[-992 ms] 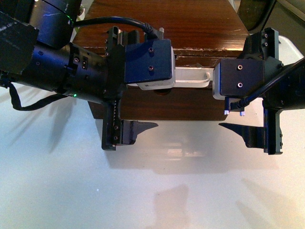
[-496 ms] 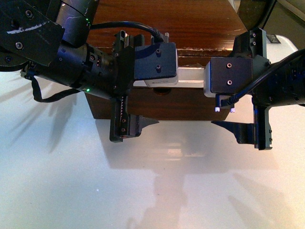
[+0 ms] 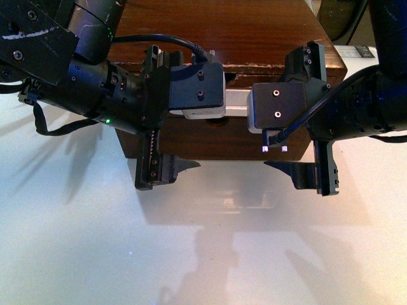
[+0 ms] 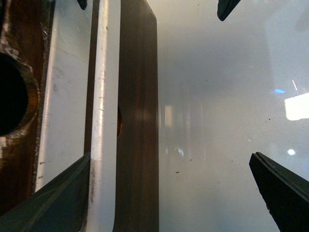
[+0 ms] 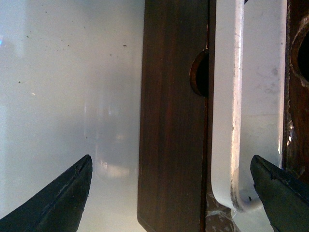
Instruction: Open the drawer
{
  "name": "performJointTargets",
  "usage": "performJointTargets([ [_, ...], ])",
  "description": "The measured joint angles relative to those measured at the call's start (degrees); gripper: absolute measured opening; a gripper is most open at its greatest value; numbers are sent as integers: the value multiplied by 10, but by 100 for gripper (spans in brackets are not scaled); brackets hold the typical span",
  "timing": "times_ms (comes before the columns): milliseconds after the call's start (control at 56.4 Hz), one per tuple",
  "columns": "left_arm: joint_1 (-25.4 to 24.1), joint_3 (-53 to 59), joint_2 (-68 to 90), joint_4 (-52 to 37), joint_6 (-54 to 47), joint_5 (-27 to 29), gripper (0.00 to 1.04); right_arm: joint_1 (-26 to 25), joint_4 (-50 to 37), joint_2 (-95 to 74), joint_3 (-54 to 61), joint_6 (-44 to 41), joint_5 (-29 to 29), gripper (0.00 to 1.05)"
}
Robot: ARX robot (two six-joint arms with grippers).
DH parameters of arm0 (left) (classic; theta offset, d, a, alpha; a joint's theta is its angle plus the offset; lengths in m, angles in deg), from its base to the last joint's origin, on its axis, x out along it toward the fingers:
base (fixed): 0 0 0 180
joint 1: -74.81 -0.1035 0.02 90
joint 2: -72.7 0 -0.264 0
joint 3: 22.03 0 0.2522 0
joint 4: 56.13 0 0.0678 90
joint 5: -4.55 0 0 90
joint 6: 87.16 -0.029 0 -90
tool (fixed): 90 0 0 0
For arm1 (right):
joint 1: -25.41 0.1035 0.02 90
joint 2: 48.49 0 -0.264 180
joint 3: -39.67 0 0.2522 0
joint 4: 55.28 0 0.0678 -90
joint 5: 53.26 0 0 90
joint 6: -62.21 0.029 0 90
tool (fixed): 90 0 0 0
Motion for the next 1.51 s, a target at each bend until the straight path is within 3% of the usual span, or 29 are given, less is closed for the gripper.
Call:
performJointTargets([
  [602, -13, 2, 14, 4, -42, -19, 96, 13, 51, -15, -11, -18, -1, 96],
  [1045, -17, 112, -50, -10, -76, -42, 96, 34, 59, 63, 95, -49, -4, 96],
  [1506, -21, 233, -134, -48, -67, -55, 96, 63, 2, 118, 202, -52, 12, 96],
])
